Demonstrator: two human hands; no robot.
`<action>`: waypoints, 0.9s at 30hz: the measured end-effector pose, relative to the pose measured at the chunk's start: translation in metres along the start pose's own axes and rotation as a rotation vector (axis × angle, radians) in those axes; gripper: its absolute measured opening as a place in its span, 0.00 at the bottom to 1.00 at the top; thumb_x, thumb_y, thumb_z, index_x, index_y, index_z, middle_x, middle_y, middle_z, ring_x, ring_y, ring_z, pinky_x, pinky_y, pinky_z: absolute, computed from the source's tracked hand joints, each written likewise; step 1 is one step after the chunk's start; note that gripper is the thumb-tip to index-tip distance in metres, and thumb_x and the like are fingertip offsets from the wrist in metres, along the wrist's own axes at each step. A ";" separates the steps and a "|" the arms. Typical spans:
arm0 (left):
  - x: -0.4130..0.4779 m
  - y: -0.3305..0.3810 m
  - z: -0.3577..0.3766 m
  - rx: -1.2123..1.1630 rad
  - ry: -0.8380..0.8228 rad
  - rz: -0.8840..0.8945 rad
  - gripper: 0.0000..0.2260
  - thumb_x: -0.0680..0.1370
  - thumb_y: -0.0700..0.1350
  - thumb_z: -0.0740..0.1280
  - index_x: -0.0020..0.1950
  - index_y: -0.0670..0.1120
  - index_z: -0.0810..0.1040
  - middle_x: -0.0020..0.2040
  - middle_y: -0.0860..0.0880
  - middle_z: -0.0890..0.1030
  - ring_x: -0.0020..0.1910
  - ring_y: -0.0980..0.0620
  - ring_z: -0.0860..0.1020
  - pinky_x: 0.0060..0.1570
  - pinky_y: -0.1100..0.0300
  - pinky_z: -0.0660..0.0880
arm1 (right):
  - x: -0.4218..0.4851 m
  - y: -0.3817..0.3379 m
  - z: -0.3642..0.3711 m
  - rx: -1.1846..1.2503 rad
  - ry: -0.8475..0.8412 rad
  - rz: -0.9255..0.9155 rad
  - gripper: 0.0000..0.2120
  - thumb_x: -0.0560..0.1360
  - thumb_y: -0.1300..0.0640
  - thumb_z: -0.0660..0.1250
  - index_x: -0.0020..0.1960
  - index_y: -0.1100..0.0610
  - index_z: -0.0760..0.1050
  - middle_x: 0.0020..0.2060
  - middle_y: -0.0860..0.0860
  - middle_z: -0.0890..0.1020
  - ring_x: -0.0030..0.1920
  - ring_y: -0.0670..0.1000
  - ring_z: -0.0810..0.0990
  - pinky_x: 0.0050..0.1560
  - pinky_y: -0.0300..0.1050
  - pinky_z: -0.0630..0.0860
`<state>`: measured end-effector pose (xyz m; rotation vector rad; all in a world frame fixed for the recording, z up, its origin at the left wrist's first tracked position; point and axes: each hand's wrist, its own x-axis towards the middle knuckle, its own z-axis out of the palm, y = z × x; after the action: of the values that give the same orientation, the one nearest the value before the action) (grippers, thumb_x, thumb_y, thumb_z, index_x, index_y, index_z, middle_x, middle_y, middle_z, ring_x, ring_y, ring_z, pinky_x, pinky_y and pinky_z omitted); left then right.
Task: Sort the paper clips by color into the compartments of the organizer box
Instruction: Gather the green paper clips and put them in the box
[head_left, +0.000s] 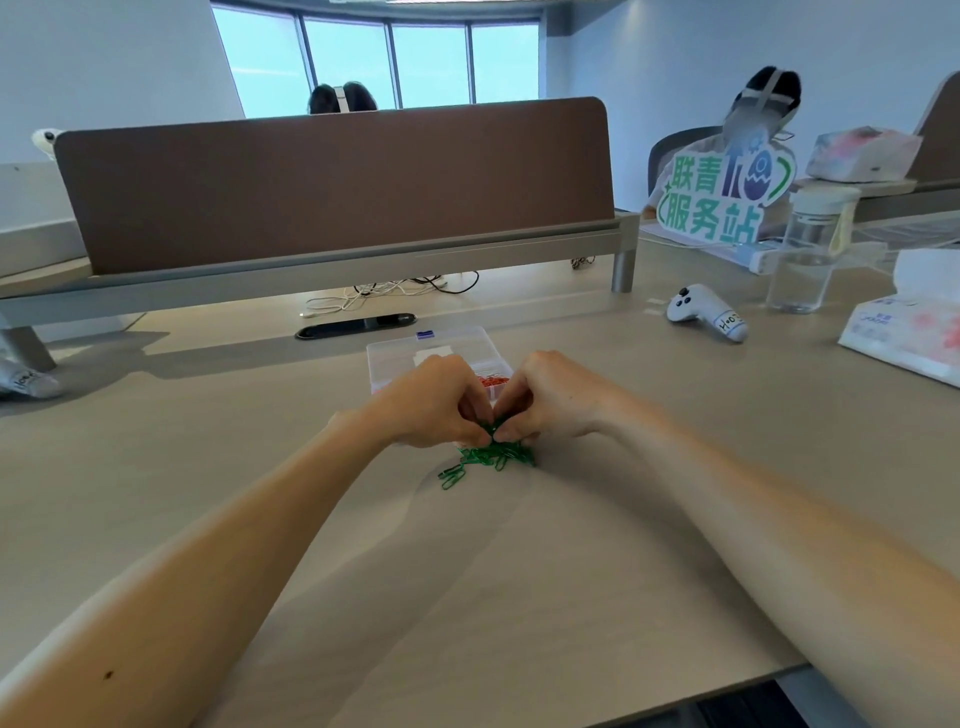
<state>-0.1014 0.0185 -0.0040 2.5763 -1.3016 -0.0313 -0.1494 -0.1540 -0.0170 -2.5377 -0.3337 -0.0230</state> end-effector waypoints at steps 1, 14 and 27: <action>0.001 0.000 -0.004 -0.011 0.008 0.000 0.06 0.70 0.45 0.75 0.46 0.50 0.86 0.39 0.54 0.85 0.37 0.58 0.81 0.47 0.58 0.79 | 0.001 -0.001 -0.003 0.028 0.003 0.006 0.09 0.69 0.61 0.77 0.48 0.56 0.85 0.29 0.43 0.82 0.30 0.41 0.81 0.35 0.31 0.74; 0.037 -0.013 -0.030 -0.225 0.075 -0.127 0.07 0.70 0.41 0.75 0.47 0.46 0.86 0.38 0.52 0.85 0.37 0.56 0.82 0.45 0.62 0.80 | 0.048 0.003 -0.046 0.167 -0.011 0.101 0.09 0.68 0.67 0.76 0.48 0.64 0.84 0.39 0.56 0.86 0.39 0.52 0.85 0.45 0.43 0.82; 0.044 -0.024 -0.006 -0.210 0.052 -0.144 0.09 0.68 0.41 0.77 0.47 0.46 0.85 0.39 0.52 0.85 0.40 0.54 0.83 0.53 0.52 0.79 | 0.051 0.020 -0.025 0.268 -0.031 0.158 0.09 0.67 0.67 0.76 0.47 0.63 0.83 0.40 0.58 0.85 0.39 0.52 0.84 0.40 0.36 0.80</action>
<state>-0.0553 -0.0019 0.0003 2.4680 -1.0331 -0.1201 -0.0942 -0.1723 -0.0023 -2.2925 -0.1359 0.1140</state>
